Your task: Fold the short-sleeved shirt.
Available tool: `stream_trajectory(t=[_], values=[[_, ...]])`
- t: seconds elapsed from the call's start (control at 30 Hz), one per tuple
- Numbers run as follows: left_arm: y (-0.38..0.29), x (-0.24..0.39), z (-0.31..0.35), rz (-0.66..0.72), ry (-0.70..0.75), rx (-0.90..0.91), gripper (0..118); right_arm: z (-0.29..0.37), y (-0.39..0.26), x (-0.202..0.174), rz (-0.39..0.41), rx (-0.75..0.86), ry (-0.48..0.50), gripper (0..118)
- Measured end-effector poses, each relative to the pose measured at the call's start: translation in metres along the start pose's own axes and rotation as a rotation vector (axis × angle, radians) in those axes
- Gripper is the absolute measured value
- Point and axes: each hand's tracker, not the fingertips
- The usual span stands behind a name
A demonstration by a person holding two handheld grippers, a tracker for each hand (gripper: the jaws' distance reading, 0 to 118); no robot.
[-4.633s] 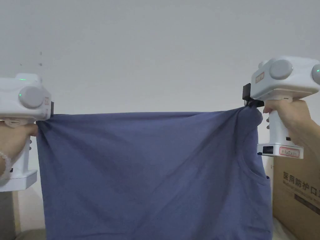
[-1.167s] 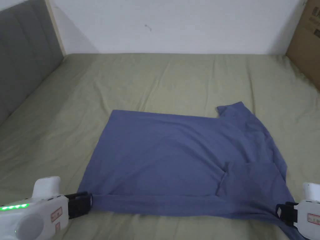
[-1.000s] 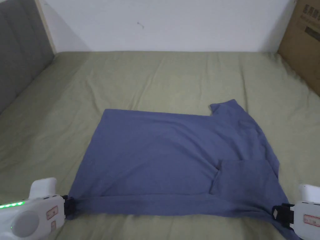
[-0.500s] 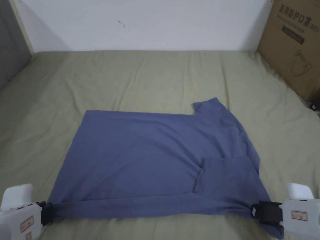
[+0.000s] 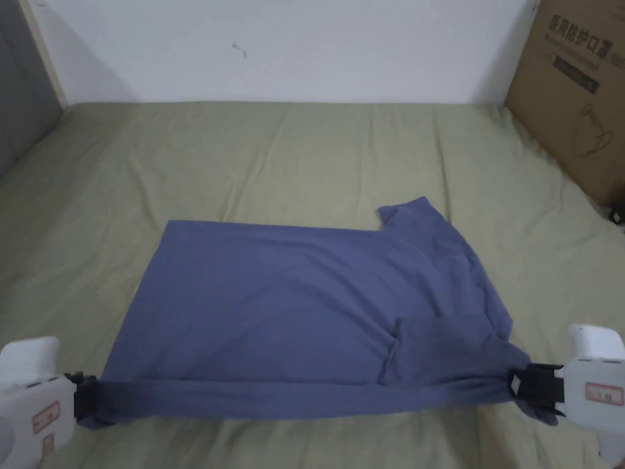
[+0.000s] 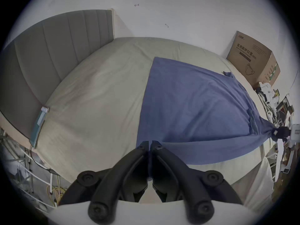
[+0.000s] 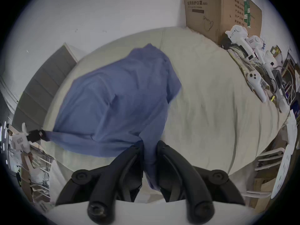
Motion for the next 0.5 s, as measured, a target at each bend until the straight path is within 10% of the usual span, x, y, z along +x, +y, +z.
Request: stream_trajectory(t=[0.37, 0.43, 0.5], values=[[0.089, 0.024, -0.065, -0.082, 0.039, -0.001, 2, -0.076, 0.088, 0.003, -0.036, -0.071, -0.012, 16], [0.093, 0.031, -0.081, -0.116, 0.065, -0.011, 6, -0.09, 0.094, 0.004, -0.053, -0.096, -0.062, 42], [0.095, 0.035, -0.092, -0.145, 0.106, -0.034, 40, -0.095, 0.1, 0.009, -0.026, -0.098, -0.131, 70]])
